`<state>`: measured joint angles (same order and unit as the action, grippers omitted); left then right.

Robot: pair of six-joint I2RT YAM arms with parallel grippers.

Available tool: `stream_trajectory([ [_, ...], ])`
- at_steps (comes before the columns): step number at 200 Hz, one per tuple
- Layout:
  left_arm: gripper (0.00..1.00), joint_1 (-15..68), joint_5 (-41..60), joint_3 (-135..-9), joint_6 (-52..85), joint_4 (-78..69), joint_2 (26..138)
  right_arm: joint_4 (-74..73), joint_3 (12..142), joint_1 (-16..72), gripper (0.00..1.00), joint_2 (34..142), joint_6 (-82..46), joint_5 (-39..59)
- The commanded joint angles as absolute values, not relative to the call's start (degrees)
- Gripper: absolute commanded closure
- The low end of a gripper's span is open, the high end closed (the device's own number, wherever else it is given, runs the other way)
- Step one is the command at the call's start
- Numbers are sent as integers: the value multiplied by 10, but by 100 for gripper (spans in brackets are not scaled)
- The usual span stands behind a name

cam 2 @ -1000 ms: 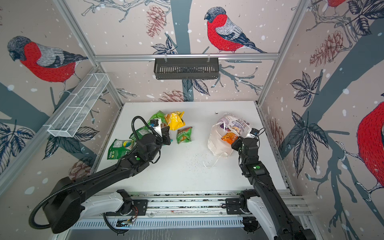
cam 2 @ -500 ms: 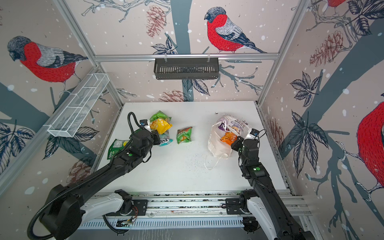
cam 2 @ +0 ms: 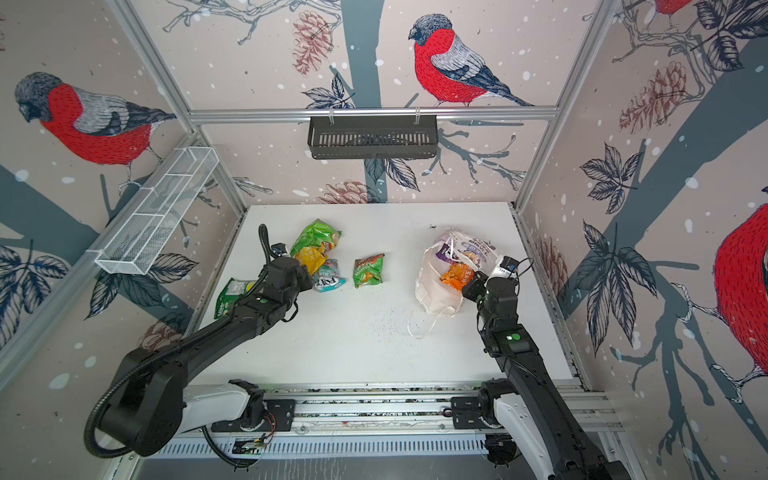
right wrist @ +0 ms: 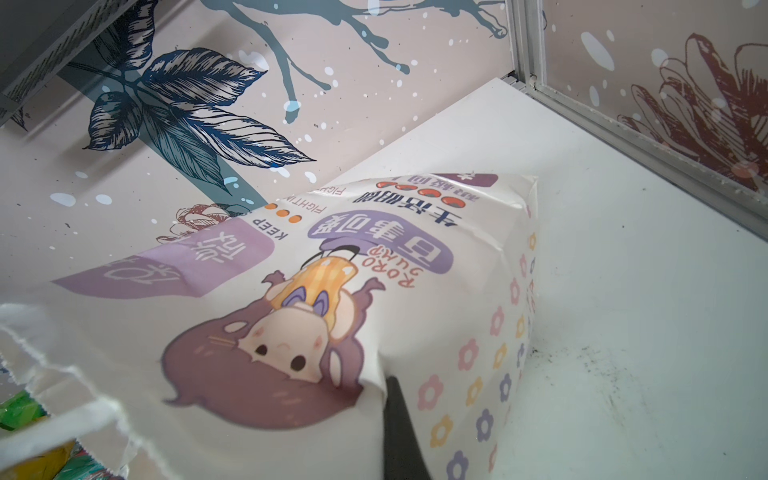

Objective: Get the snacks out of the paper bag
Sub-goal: 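Move the open left gripper back over the bag opening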

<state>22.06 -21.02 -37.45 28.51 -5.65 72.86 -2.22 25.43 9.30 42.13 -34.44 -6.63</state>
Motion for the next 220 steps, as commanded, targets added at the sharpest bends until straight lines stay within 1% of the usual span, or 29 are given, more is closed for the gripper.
stream_trajectory([
  [1,100,219,-213,-387,296,-78,743,-28,258,92,100,422,-339,-62],
  [8,100,219,-208,-391,298,-75,745,-28,258,92,100,422,-339,-62],
  [10,98,219,-205,-391,299,-76,745,-28,258,92,100,422,-339,-62],
  [12,94,219,-202,-392,300,-74,746,-28,258,92,100,422,-339,-62],
  [20,66,219,-191,-397,301,-71,745,-26,258,92,100,422,-339,-62],
  [23,58,219,-187,-399,300,-68,745,-26,258,91,100,422,-340,-63],
  [27,55,219,-179,-402,297,-65,744,-26,258,91,100,422,-339,-62],
  [41,53,220,-153,-409,279,-59,741,-26,256,91,100,423,-337,-64],
  [49,49,220,-146,-408,277,-59,736,-26,255,91,100,423,-336,-64],
  [56,41,220,-139,-409,275,-60,731,-23,256,91,100,423,-336,-65],
  [75,17,222,-114,-407,262,-58,703,-16,258,91,100,420,-336,-66],
  [85,11,229,-115,-405,250,-58,682,-14,257,90,100,418,-334,-70],
  [99,6,242,-128,-398,238,-59,650,-6,257,89,100,417,-334,-77],
  [108,4,251,-126,-395,232,-64,631,-1,258,89,100,417,-331,-78],
  [141,3,293,-111,-392,230,-68,602,0,246,87,100,419,-319,-86],
  [161,3,320,-82,-386,233,-95,600,8,243,86,100,416,-317,-90],
  [194,3,393,-91,-390,221,-156,622,0,234,85,100,403,-296,-99],
  [206,6,412,-101,-415,203,-140,647,0,238,85,100,406,-287,-98],
  [220,6,427,-118,-451,180,-107,678,-3,242,85,100,412,-278,-98],
])
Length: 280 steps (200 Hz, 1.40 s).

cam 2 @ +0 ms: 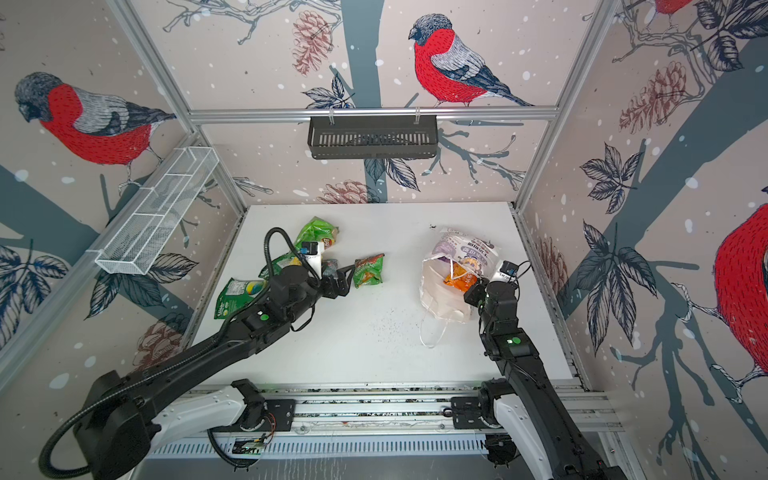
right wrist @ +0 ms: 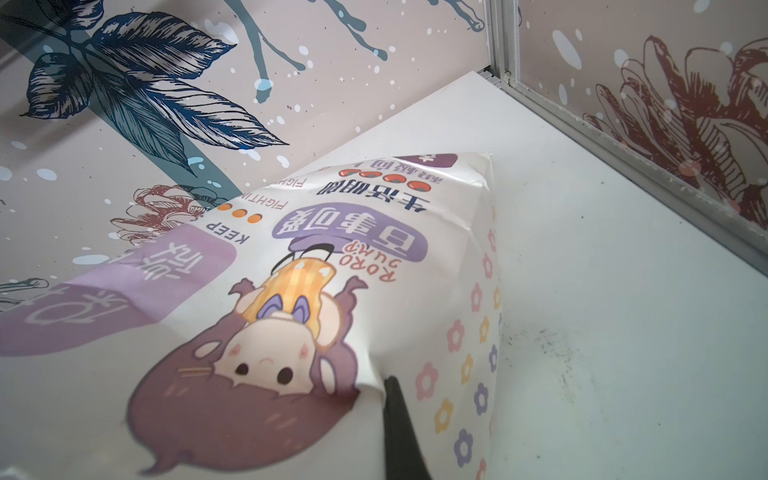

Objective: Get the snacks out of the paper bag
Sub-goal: 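Move the open left gripper back over the bag opening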

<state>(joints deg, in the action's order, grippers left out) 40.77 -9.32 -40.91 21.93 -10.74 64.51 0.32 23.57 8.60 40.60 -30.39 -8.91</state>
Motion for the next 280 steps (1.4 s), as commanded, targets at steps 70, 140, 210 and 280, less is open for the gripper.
stream_trajectory([
  [70,5,478,-87,-470,139,-175,741,-39,263,85,100,443,-268,-41],
  [140,11,511,-88,-505,95,-227,827,-63,253,85,100,454,-301,-19],
  [210,13,560,-39,-533,100,-280,876,-77,254,85,100,477,-312,-17],
  [280,14,581,-10,-542,102,-298,893,-95,263,85,100,499,-322,0],
])
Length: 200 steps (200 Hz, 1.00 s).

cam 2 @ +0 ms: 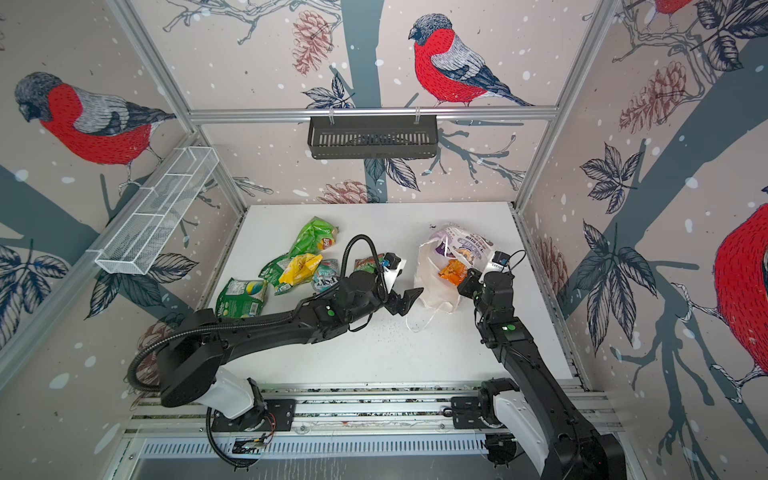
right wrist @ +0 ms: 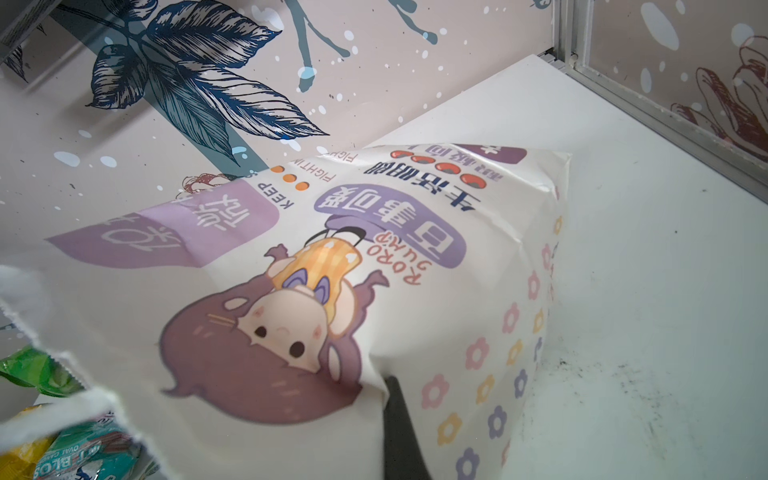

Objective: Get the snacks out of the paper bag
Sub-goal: 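Move the open left gripper back over the bag opening, then lower the left gripper into the bag toward the orange chip packet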

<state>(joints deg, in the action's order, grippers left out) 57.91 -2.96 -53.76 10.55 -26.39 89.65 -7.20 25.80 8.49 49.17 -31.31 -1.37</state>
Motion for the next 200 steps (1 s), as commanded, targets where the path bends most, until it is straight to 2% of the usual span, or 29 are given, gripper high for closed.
stream_trajectory([
  [1,14,581,-10,-542,102,-298,893,-96,263,85,100,500,-322,0],
  [102,15,583,16,-478,117,-372,885,-106,270,87,100,522,-331,11],
  [200,18,598,83,-498,103,-411,943,-105,269,87,100,515,-321,16],
])
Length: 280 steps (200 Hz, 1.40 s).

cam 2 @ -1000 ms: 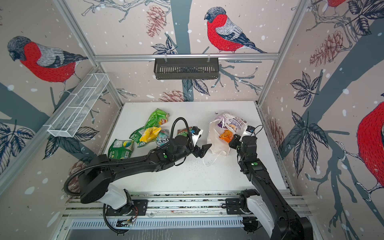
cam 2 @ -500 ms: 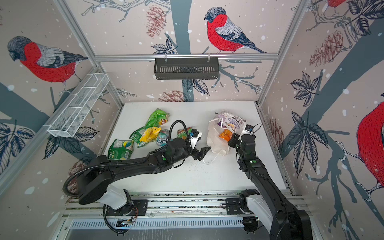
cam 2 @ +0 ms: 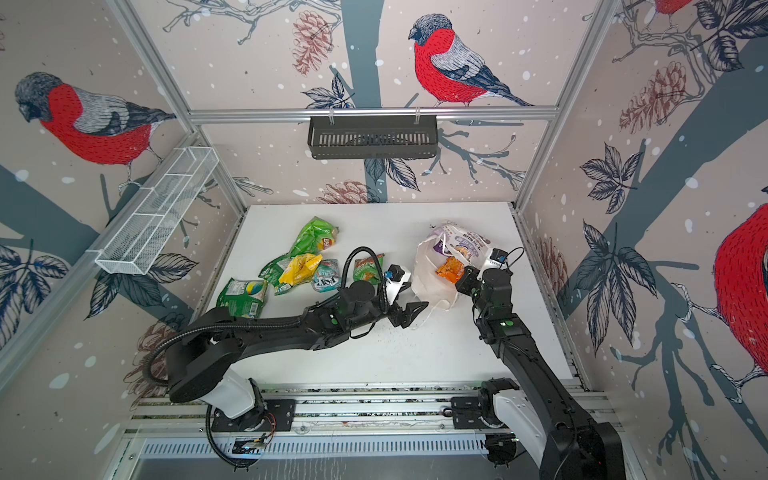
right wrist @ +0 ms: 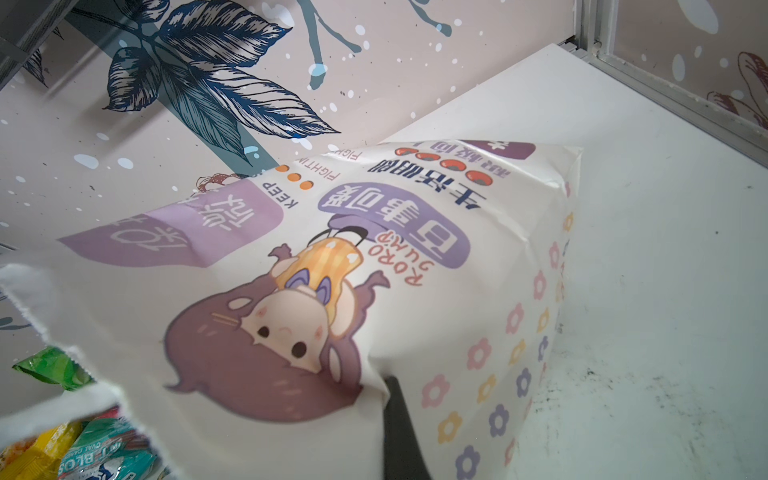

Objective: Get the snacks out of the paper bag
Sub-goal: 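Lower the left gripper into the bag toward the orange chip packet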

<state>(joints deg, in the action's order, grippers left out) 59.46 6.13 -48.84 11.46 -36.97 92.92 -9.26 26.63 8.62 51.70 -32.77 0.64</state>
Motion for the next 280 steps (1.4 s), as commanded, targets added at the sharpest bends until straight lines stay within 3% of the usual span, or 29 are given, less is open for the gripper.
stream_trajectory([
  [1,18,598,83,-499,103,-411,944,-105,269,88,100,515,-321,17],
  [115,19,567,88,-605,90,-377,1070,-88,275,87,100,496,-298,12],
  [280,21,548,90,-643,91,-347,1109,-87,277,87,100,503,-295,8],
])
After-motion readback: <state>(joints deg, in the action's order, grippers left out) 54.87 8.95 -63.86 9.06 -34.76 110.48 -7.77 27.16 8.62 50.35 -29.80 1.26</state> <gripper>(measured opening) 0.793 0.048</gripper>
